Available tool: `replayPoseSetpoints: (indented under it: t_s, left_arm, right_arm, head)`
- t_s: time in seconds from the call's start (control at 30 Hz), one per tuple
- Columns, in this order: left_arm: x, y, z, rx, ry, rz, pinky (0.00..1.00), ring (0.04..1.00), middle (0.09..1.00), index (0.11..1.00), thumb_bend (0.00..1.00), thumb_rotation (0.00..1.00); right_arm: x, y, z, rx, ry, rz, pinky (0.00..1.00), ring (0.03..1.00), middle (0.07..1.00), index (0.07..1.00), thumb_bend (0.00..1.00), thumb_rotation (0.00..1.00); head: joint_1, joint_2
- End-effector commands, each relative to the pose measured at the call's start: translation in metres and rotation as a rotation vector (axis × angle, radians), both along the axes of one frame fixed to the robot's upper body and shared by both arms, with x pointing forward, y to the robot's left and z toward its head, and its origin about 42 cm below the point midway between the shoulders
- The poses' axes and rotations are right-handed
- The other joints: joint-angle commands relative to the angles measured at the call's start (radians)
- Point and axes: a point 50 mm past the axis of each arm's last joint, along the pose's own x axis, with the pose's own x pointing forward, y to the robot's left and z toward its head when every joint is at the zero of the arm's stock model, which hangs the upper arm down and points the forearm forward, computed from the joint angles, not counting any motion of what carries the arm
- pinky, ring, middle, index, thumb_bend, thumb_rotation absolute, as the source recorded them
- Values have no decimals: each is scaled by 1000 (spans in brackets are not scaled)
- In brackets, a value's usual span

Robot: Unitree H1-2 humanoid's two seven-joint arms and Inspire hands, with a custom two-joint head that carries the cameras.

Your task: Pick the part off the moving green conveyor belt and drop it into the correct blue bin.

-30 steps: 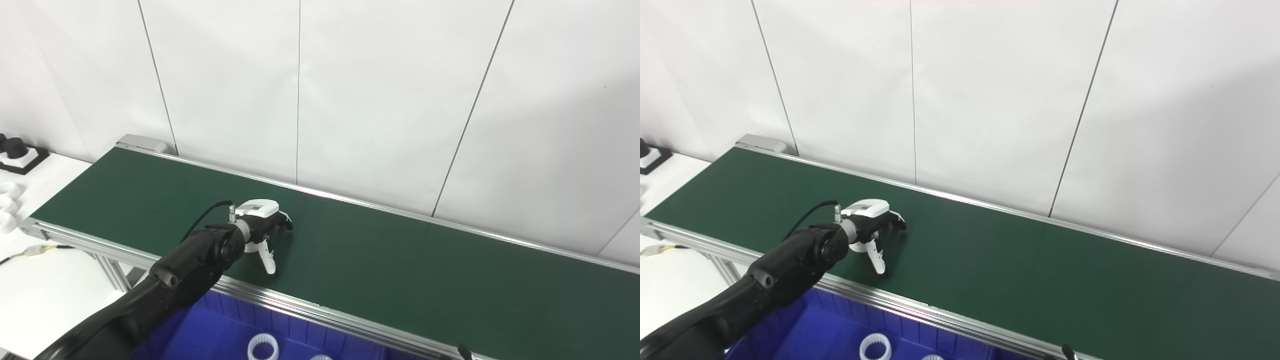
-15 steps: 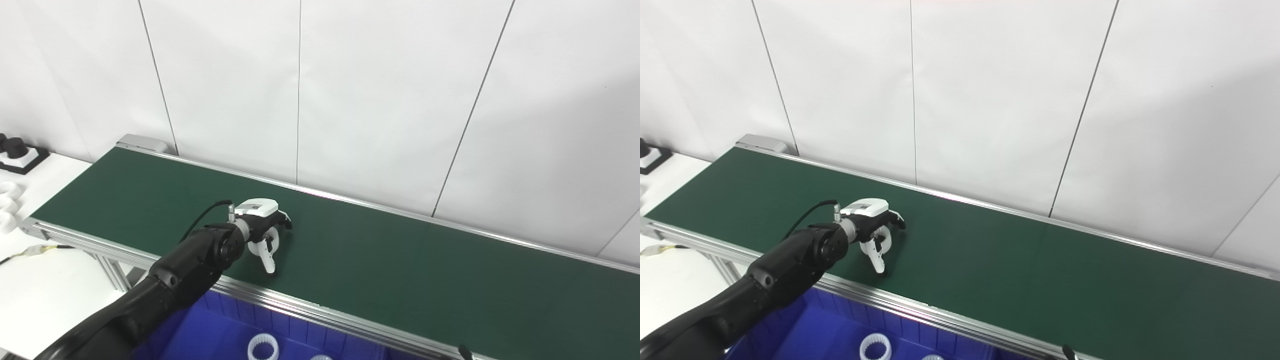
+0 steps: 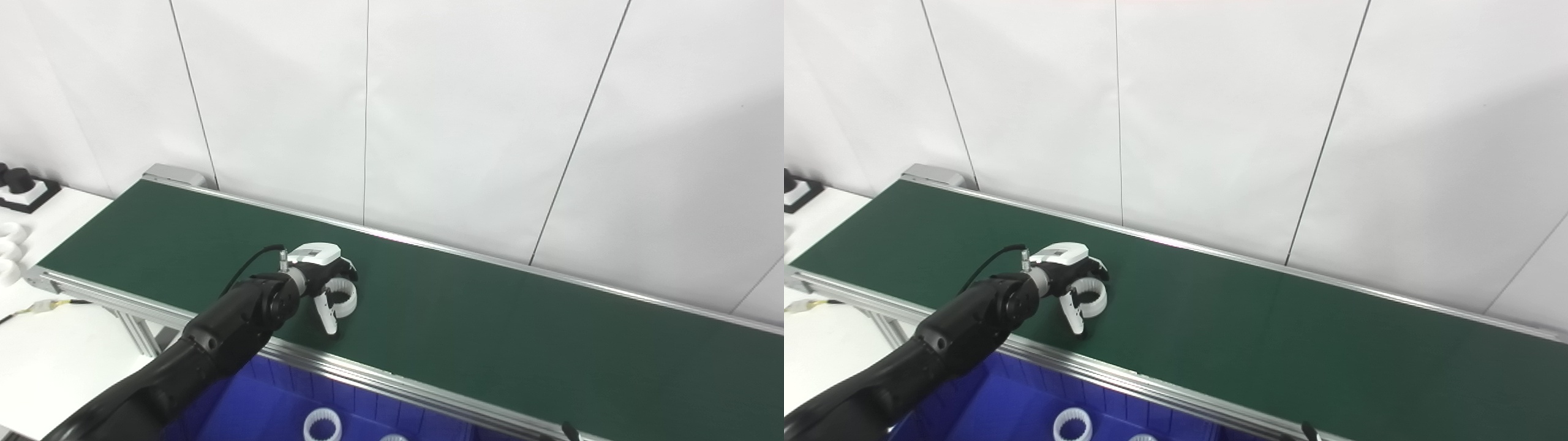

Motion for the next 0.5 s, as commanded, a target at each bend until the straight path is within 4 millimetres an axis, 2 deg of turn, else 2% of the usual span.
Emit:
replayPoseSetpoints:
  t_s: [0.0, 0.2, 0.3, 0.33, 0.4, 0.47]
  left_arm:
    - [9, 5, 22, 25, -86, -10, 898, 854, 872, 801, 909, 0]
    - [6, 1, 17, 5, -108, -20, 846, 812, 824, 739, 874, 0]
    - [4, -2, 13, -16, -141, -25, 783, 744, 744, 663, 836, 0]
    - [3, -3, 12, -19, -158, -31, 650, 576, 566, 546, 626, 0]
    - [1, -4, 7, -39, -198, -47, 614, 505, 506, 485, 526, 0]
    - [-1, -5, 3, -64, -212, -56, 612, 502, 502, 472, 512, 0]
  right_arm:
    - [4, 1, 14, 24, -94, 3, 705, 796, 841, 961, 483, 950]
    - [4, -1, 14, 19, -94, 3, 711, 799, 841, 961, 485, 956]
    - [4, -1, 14, 22, -90, 0, 719, 798, 838, 958, 496, 942]
    - [4, -1, 14, 20, -91, 1, 715, 798, 837, 958, 495, 946]
    - [4, -1, 15, 21, -92, 2, 712, 796, 835, 955, 494, 944]
    - [3, -2, 14, 19, -92, 3, 710, 796, 836, 957, 500, 946]
  head:
    - [1, 3]
    - [-1, 4]
    - [-2, 7]
    - [-2, 8]
    - [-1, 8]
    - [-3, 8]
